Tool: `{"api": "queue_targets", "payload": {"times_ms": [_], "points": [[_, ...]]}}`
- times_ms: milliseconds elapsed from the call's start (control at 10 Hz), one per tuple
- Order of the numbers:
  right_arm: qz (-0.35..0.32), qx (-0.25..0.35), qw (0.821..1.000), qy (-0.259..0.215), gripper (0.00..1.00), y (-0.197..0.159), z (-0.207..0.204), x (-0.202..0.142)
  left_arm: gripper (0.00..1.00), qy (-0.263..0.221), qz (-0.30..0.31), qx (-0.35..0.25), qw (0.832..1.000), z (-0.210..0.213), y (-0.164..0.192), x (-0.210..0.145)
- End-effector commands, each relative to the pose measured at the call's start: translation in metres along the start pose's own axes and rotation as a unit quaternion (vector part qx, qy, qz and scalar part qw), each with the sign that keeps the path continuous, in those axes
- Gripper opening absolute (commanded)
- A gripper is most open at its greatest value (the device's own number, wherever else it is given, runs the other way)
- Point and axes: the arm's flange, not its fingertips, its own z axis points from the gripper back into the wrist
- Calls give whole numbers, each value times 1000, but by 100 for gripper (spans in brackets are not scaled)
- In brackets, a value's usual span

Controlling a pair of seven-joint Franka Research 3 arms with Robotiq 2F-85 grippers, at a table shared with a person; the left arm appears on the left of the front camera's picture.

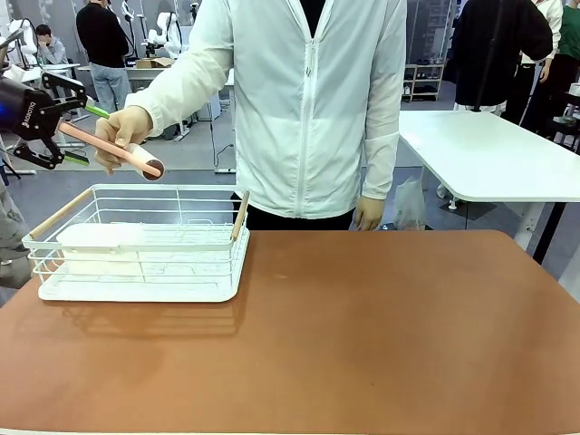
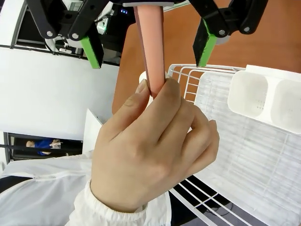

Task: Clean the table.
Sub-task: Pick up the Lint Roller when the human hands it over.

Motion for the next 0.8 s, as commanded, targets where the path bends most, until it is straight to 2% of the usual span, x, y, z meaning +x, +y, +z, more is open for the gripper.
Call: {"api": "queue_targets", "payload": {"times_ms": [0, 100, 200, 300, 400, 500, 600, 700], "points": [[3, 2, 1000, -2, 100, 2, 1, 0, 91, -11, 4, 2, 1000, 0, -1, -7], [3, 2, 1000, -2, 100, 2, 1, 0, 79, -8, 3, 0, 1000, 1, -1, -8], [3, 2, 1000, -2, 100, 2, 1, 0, 72, -9, 4, 1, 1000, 0, 0, -7], [3, 2, 1000, -2, 100, 2, 1, 0, 59, -10, 5, 3, 1000, 0, 0, -7], [3, 2, 1000, -2, 100, 2, 1, 0, 53, -11, 5, 3, 1000, 0, 0, -6], [3, 2, 1000, -2, 100, 2, 1, 0, 40, -13, 3, 2, 1000, 0, -1, -7], [3, 2, 1000, -2, 100, 2, 1, 0, 33, -14, 1, 1, 1000, 0, -2, -7], [3, 2, 1000, -2, 100, 2, 1, 0, 20, -16, 3, 1, 1000, 0, -2, -7]]}}
